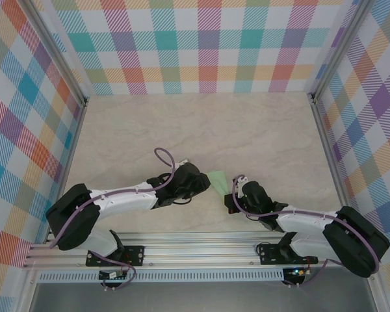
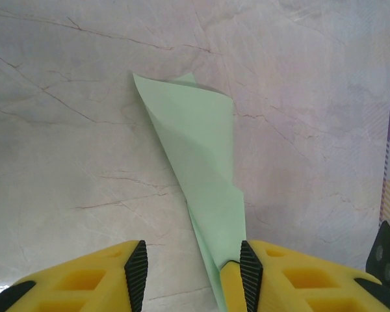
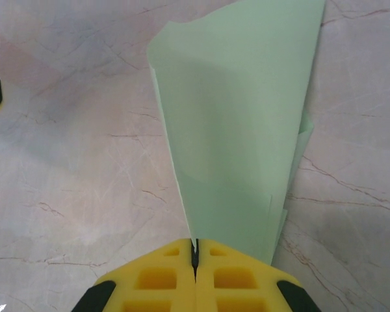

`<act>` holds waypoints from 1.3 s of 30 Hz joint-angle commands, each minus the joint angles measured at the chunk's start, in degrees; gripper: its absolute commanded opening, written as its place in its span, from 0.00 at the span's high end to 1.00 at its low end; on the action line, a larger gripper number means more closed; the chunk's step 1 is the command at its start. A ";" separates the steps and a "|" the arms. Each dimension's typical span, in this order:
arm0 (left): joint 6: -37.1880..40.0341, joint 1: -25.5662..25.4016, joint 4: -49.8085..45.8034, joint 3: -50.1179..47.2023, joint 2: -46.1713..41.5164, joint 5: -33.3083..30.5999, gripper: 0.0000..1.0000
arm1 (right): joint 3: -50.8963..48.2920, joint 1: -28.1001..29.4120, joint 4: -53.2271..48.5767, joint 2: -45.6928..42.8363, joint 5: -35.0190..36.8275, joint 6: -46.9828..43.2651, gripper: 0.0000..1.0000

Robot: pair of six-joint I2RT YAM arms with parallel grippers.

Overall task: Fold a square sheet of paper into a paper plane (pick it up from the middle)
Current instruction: Fold the wing for the fifth time at the center of the table.

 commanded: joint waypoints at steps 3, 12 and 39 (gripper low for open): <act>0.51 0.30 3.53 1.97 4.09 2.39 0.43 | -0.81 -0.47 2.02 0.55 -1.32 3.72 0.99; 0.39 2.91 5.92 7.79 13.61 6.74 0.24 | 0.16 -0.37 -3.46 -2.39 -3.01 -6.75 0.94; 0.45 3.74 0.19 12.36 18.81 9.08 0.31 | -4.17 -0.44 -8.04 -15.67 -0.75 -9.14 0.90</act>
